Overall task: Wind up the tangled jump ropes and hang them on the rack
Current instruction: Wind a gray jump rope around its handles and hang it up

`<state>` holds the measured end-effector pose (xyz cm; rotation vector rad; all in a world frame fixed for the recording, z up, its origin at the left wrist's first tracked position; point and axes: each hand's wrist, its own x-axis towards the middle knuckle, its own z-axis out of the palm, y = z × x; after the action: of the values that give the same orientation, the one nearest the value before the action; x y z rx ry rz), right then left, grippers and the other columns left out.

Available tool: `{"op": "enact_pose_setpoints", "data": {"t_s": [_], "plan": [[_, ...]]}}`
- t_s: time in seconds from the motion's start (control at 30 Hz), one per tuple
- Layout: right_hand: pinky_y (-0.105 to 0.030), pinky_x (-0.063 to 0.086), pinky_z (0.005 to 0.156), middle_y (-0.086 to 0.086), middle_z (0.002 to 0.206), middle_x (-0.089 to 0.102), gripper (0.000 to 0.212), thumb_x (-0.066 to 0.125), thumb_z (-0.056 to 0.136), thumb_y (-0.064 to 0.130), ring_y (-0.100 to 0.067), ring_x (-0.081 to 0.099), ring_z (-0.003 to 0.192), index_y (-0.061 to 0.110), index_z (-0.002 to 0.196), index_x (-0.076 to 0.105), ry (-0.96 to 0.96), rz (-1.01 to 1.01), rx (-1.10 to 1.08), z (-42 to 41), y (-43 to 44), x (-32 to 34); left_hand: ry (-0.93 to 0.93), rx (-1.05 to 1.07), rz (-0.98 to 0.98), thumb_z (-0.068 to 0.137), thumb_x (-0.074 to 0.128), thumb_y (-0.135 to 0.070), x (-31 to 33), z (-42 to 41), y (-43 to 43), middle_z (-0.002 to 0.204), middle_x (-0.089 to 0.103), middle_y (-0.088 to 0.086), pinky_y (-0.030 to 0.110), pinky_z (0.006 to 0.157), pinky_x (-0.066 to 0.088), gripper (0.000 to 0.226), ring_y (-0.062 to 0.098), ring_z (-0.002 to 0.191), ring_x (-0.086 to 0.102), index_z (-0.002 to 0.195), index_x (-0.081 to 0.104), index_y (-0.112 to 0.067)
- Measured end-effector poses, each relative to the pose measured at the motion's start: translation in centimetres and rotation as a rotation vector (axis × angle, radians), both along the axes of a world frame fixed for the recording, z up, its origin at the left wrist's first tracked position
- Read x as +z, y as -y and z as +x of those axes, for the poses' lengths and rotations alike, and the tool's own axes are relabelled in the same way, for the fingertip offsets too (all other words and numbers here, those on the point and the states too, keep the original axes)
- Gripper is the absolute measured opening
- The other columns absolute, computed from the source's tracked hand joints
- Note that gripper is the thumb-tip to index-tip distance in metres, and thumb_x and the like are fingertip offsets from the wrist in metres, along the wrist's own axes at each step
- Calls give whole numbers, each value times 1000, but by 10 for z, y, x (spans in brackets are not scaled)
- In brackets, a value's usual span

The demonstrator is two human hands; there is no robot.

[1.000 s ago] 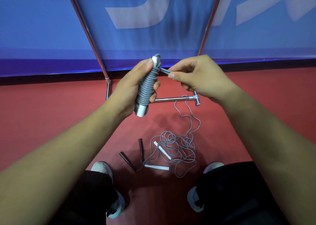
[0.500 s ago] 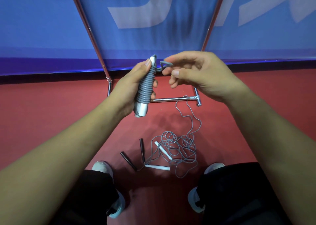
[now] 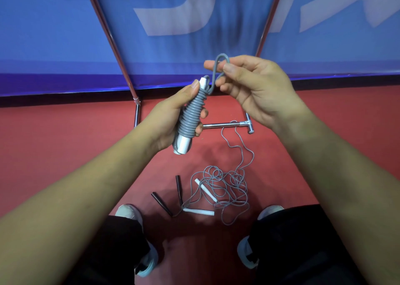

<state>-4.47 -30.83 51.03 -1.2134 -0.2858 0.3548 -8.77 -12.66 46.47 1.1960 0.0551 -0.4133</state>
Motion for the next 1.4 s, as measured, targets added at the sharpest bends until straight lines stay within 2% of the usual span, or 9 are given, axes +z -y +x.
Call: {"op": "enact_pose_setpoints", "data": {"t_s": [0.17,0.33,0.4,0.47,0.67,0.87,1.13,1.27,1.4], "plan": [[-22,56,73,-15,94,71,15,46,99,-6,-14,67,69,-5,97,61,-28,68,11,1,0,-1,-26,28,-23,95,48,-53,2,1,-3,69,55,5,30,52,45,43,24,46,50,120,55,-19],[-22,55,64,-19,83,69,8,53,97,-4,-15,64,59,-6,102,59,8,-61,-32,2,-4,-4,13,51,-43,99,46,-51,-1,1,-6,70,54,6,28,51,46,35,24,49,49,117,51,-22],[-20,54,61,-18,81,68,8,56,96,-3,-14,63,58,-7,96,63,14,-156,-7,2,-4,-7,52,44,-38,99,46,-49,0,1,-7,70,55,6,28,50,47,46,23,49,49,124,52,-12],[-21,52,58,-15,76,68,9,59,94,-2,-14,61,57,-7,91,65,5,-226,23,1,-4,-8,111,36,0,99,47,-45,2,1,-6,76,60,4,28,49,48,55,19,53,51,131,47,-1],[-20,48,52,-4,62,67,12,59,95,2,-10,56,53,-3,87,67,-15,-275,30,2,-4,-10,250,8,102,103,42,-31,2,-2,-3,107,62,2,30,48,48,32,15,71,52,119,51,-5],[-19,45,49,-8,68,66,24,54,98,-2,-10,53,50,0,120,60,-96,-214,76,-1,-7,-10,242,-45,159,101,44,-33,3,1,-9,99,60,4,31,49,48,34,17,69,52,117,53,-4],[-20,40,44,-1,56,62,9,56,97,-1,-9,50,46,3,96,64,63,-296,21,-3,-9,-11,204,-46,100,102,44,-33,4,-2,-4,94,59,4,30,48,48,29,16,67,52,109,58,-8],[-22,41,45,-4,57,63,12,59,97,4,-13,49,45,5,86,64,133,-399,-83,-4,-12,-15,239,-15,293,102,50,-36,12,-5,-3,85,62,5,29,50,49,29,16,60,54,108,60,-10],[-26,45,51,-15,72,61,12,58,98,10,-18,54,56,4,88,61,2,-298,90,-2,-6,-10,346,16,530,99,61,-31,23,-2,-12,83,68,1,36,54,49,22,18,61,54,108,64,-11]]}}
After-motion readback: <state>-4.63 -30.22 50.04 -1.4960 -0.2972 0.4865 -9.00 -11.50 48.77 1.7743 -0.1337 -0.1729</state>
